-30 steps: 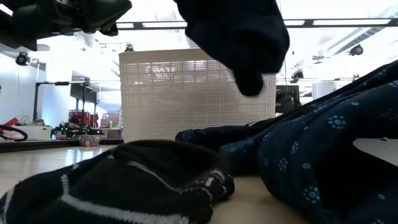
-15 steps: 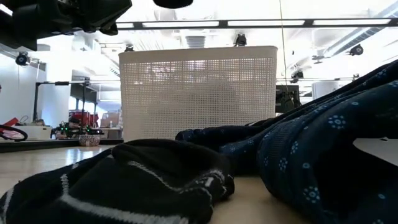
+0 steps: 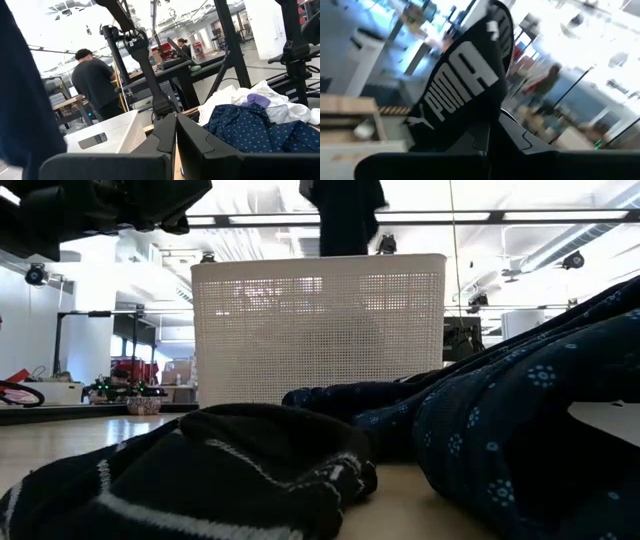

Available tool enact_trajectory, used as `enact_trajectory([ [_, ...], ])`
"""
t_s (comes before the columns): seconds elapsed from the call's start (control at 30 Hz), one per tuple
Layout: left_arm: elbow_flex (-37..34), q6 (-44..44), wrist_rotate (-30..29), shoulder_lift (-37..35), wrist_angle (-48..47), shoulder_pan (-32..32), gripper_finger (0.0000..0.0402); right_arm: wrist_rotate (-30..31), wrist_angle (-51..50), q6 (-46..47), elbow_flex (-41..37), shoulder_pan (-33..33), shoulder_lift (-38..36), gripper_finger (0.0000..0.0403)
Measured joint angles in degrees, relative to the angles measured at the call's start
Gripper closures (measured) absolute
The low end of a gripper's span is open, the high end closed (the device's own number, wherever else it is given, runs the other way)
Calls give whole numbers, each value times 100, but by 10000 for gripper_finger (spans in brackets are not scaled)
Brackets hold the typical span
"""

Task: Sort clothes
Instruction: Put the blue underwear into the laundry organizer

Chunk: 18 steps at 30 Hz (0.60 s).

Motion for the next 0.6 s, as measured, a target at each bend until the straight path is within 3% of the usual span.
enact_trajectory([
  [0.27,0,-18,0,0,-70,-2,402,-1064,-1619,1604,-81,-665,328,403],
  [0.47,0,-33,-2,-2,-69,-1,402,-1813,-2589,2097,-138,-831,911,403],
  [0.6,2,-44,-4,-2,-71,-2,402,-1850,-2997,2268,-144,-933,1475,403],
])
